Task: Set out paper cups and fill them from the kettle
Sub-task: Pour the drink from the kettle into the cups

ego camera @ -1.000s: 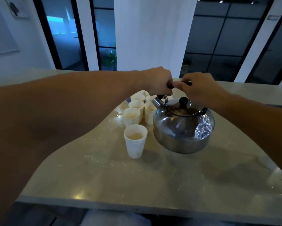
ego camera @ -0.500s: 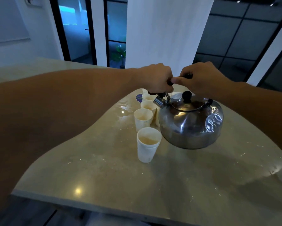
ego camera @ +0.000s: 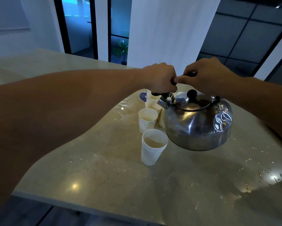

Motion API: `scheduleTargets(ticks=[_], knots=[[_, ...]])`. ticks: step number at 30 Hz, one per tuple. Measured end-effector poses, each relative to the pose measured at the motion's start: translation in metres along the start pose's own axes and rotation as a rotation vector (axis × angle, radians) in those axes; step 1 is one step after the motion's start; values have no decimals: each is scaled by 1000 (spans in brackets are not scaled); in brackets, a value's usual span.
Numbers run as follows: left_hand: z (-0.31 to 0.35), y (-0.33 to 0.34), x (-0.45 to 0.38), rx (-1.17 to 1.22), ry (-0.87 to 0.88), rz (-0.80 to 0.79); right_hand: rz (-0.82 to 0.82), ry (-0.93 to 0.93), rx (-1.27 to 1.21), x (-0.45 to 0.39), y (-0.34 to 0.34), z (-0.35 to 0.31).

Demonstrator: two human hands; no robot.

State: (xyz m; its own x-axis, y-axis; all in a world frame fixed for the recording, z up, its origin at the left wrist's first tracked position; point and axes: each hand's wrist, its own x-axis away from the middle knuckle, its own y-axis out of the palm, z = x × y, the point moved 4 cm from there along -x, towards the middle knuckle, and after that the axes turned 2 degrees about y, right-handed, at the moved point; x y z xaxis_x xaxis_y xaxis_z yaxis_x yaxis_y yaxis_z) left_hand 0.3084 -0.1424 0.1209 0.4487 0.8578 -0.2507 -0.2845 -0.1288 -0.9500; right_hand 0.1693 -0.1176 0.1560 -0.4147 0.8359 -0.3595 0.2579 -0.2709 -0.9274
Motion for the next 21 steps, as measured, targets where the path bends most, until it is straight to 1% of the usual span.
scheduleTargets(ticks=[12, 21], knots=[[-1, 5, 0, -12, -2, -15, -62, 11, 23, -2, 3, -2], [1, 1, -1, -11, 5, -27, -56, 22, -9, -2, 4, 1]])
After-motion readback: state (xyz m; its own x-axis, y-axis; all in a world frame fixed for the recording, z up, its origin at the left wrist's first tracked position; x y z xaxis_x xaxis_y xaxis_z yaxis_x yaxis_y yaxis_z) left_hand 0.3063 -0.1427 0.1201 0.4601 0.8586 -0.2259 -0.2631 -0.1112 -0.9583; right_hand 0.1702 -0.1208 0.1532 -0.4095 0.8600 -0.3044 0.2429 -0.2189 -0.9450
